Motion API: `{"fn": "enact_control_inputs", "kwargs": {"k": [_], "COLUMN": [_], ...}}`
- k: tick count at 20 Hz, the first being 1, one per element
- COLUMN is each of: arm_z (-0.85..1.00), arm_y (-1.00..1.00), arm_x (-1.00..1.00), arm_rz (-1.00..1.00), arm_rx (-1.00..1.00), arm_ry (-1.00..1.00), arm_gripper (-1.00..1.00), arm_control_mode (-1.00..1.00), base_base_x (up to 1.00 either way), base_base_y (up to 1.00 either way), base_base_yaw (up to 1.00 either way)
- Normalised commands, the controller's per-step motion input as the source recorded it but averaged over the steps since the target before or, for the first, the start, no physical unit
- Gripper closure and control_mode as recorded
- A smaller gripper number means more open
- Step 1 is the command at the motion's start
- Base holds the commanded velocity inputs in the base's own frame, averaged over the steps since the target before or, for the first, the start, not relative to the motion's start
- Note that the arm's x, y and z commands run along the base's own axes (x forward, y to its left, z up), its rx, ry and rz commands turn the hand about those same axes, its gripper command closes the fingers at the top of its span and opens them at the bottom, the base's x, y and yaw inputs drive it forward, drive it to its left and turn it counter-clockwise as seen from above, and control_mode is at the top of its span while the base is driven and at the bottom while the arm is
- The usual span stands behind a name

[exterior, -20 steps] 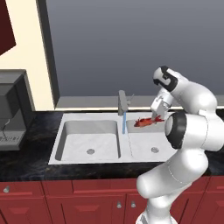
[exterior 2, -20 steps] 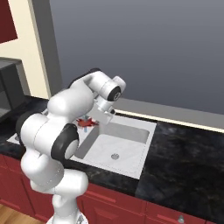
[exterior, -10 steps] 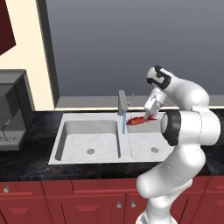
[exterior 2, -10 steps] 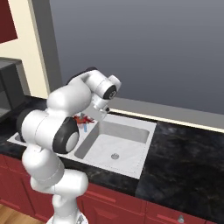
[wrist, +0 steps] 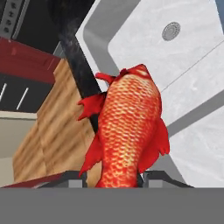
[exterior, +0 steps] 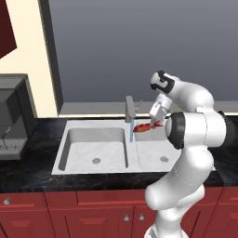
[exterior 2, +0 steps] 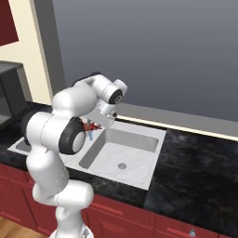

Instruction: Take the fish out of the fridge, briefly rinse it in the sink, and place it on the tray next to the sink.

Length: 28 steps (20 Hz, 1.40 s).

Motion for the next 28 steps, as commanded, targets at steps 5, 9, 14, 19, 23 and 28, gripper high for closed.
{"fn": "enact_control_inputs", "kwargs": {"k": [5, 9, 14, 19, 23, 28], "arm_z": [-0.12, -0.31, -0.34, -0.18, -0.17, -0.23], "arm_y": [0.00, 0.00, 0.00, 0.00, 0.00, 0.04], "arm_x": [0.41, 0.40, 0.38, 0.42, 0.43, 0.45], "arm_rz": [0.00, 0.00, 0.00, 0.00, 0.00, 0.00], "arm_rx": [-0.02, -0.06, -0.06, -0.05, -0.03, -0.07], "arm_ry": [0.00, 0.00, 0.00, 0.00, 0.00, 0.00], "arm_gripper": [1.00, 1.00, 1.00, 1.00, 1.00, 1.00], "arm_control_mode": [-1.00, -1.00, -1.00, -1.00, -1.00, -1.00], "base_base_x": [0.00, 0.00, 0.00, 0.00, 0.00, 0.00], "base_base_y": [0.00, 0.00, 0.00, 0.00, 0.00, 0.00], "base_base_yaw": [0.00, 0.00, 0.00, 0.00, 0.00, 0.00]}}
